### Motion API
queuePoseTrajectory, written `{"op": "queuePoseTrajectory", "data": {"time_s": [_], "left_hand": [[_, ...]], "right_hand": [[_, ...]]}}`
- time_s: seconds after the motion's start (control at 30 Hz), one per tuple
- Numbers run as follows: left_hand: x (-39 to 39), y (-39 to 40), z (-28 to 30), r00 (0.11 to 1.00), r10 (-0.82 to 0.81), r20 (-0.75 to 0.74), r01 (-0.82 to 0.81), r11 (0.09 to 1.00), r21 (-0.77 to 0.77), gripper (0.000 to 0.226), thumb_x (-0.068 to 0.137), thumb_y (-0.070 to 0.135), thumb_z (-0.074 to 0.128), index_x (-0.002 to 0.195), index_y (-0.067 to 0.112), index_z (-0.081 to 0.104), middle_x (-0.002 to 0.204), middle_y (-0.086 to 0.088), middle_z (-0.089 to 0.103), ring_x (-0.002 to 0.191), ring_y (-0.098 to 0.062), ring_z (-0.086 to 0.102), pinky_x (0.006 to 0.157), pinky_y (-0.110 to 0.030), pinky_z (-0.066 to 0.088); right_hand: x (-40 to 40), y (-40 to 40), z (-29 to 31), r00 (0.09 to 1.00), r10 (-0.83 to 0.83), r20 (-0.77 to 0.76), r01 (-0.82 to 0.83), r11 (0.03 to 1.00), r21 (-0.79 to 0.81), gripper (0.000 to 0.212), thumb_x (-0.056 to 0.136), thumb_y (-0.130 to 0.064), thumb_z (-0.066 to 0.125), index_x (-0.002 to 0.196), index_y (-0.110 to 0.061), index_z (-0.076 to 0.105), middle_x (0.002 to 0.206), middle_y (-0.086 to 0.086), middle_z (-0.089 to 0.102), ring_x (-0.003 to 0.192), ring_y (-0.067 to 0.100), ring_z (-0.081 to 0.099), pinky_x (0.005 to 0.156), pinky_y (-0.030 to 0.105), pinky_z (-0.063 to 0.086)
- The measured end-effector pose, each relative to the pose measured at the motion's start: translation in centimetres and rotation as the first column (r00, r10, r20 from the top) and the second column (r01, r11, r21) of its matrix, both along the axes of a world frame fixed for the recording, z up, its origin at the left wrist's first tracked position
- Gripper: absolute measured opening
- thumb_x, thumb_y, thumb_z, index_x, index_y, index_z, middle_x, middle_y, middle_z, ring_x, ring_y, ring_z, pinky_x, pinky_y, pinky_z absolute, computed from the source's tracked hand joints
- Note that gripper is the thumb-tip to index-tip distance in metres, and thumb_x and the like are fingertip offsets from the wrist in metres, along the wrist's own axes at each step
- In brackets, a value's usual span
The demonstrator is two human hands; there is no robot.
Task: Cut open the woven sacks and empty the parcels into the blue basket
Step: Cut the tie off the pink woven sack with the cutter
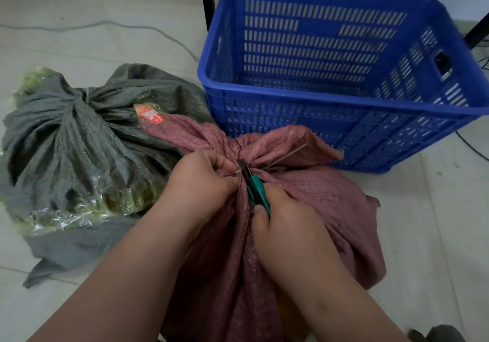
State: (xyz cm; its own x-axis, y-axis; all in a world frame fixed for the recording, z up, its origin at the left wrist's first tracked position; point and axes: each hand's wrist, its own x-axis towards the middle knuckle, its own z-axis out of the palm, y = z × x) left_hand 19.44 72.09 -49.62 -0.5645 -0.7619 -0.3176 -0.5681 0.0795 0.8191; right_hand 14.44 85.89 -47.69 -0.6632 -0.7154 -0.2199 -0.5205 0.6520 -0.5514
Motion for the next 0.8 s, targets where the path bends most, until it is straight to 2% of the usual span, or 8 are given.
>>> {"op": "queuePoseTrajectory", "data": {"time_s": [0.07, 0.2, 0.3, 0.4, 0.47, 0.6, 0.67, 0.8], "left_hand": [[0.1, -0.2, 0.3, 0.996, -0.04, 0.082, 0.05, 0.991, -0.124, 0.015, 0.072, 0.007, 0.074, 0.07, 0.019, 0.066, 0.065, 0.0, 0.067, 0.059, -0.018, 0.057, 0.064, -0.03, 0.048], [0.1, -0.2, 1.1, 0.968, -0.092, 0.235, 0.164, 0.938, -0.305, 0.023, 0.075, 0.01, 0.068, 0.063, 0.024, 0.054, 0.065, 0.011, 0.06, 0.075, -0.019, 0.064, 0.064, -0.024, 0.041], [0.0, 0.0, 1.0, 0.964, -0.103, 0.244, 0.191, 0.909, -0.369, 0.024, 0.076, 0.012, 0.067, 0.063, 0.024, 0.051, 0.068, 0.009, 0.06, 0.081, -0.02, 0.063, 0.066, -0.025, 0.04], [-0.2, -0.1, 0.9, 0.967, -0.131, 0.219, 0.213, 0.887, -0.409, 0.024, 0.078, 0.016, 0.068, 0.065, 0.026, 0.051, 0.085, 0.002, 0.063, 0.083, -0.021, 0.061, 0.071, -0.027, 0.044], [-0.1, -0.4, 0.8, 0.958, -0.159, 0.24, 0.246, 0.885, -0.396, 0.028, 0.08, 0.018, 0.067, 0.065, 0.028, 0.047, 0.089, 0.001, 0.056, 0.08, -0.021, 0.055, 0.07, -0.026, 0.038], [0.3, -0.8, 0.5, 0.943, -0.239, 0.23, 0.303, 0.905, -0.3, 0.023, 0.082, 0.017, 0.064, 0.069, 0.023, 0.047, 0.073, 0.004, 0.058, 0.074, -0.022, 0.057, 0.066, -0.031, 0.042], [0.4, -0.9, 0.5, 0.948, -0.244, 0.203, 0.292, 0.921, -0.258, 0.021, 0.083, 0.014, 0.065, 0.07, 0.021, 0.049, 0.066, 0.006, 0.056, 0.065, -0.016, 0.052, 0.06, -0.028, 0.036], [0.1, -1.1, 0.2, 0.992, -0.123, -0.011, 0.122, 0.991, -0.055, 0.024, 0.08, 0.007, 0.07, 0.065, 0.018, 0.055, 0.054, 0.007, 0.052, 0.047, -0.01, 0.042, 0.049, -0.024, 0.028]], "right_hand": [[0.0, -0.2, -0.2, 1.0, 0.0, 0.022, 0.0, 1.0, -0.015, 0.027, 0.095, -0.03, 0.045, 0.121, -0.024, 0.052, 0.107, 0.009, 0.069, 0.099, 0.034, 0.063, 0.079, 0.042, 0.049], [-0.2, 0.4, 0.3, 0.981, -0.055, 0.186, 0.073, 0.994, -0.086, 0.023, 0.095, -0.028, 0.05, 0.116, -0.03, 0.057, 0.102, -0.002, 0.07, 0.096, 0.024, 0.063, 0.079, 0.033, 0.046], [-0.5, 0.8, 0.9, 0.961, -0.08, 0.264, 0.124, 0.98, -0.155, 0.016, 0.095, -0.028, 0.051, 0.108, -0.032, 0.059, 0.08, -0.005, 0.066, 0.079, 0.019, 0.065, 0.07, 0.032, 0.046], [0.0, 0.7, 1.2, 0.954, -0.061, 0.292, 0.12, 0.975, -0.188, 0.016, 0.093, -0.026, 0.052, 0.107, -0.03, 0.06, 0.075, -0.005, 0.065, 0.075, 0.019, 0.065, 0.067, 0.03, 0.047], [0.3, 0.6, 1.0, 0.955, -0.053, 0.291, 0.107, 0.98, -0.171, 0.014, 0.093, -0.027, 0.052, 0.105, -0.028, 0.06, 0.08, -0.004, 0.066, 0.079, 0.019, 0.063, 0.069, 0.032, 0.046], [0.3, 0.4, 0.7, 0.971, -0.066, 0.23, 0.091, 0.991, -0.099, 0.017, 0.094, -0.03, 0.05, 0.108, -0.026, 0.058, 0.09, -0.001, 0.068, 0.087, 0.023, 0.063, 0.075, 0.036, 0.048], [0.3, 0.3, 0.6, 0.98, -0.055, 0.192, 0.071, 0.994, -0.078, 0.018, 0.094, -0.03, 0.049, 0.109, -0.026, 0.057, 0.093, 0.0, 0.069, 0.088, 0.024, 0.063, 0.076, 0.038, 0.049], [0.3, 0.4, 0.9, 0.994, -0.02, 0.112, 0.03, 0.996, -0.085, 0.017, 0.093, -0.03, 0.049, 0.107, -0.024, 0.057, 0.089, 0.004, 0.068, 0.083, 0.027, 0.063, 0.073, 0.042, 0.049]]}}
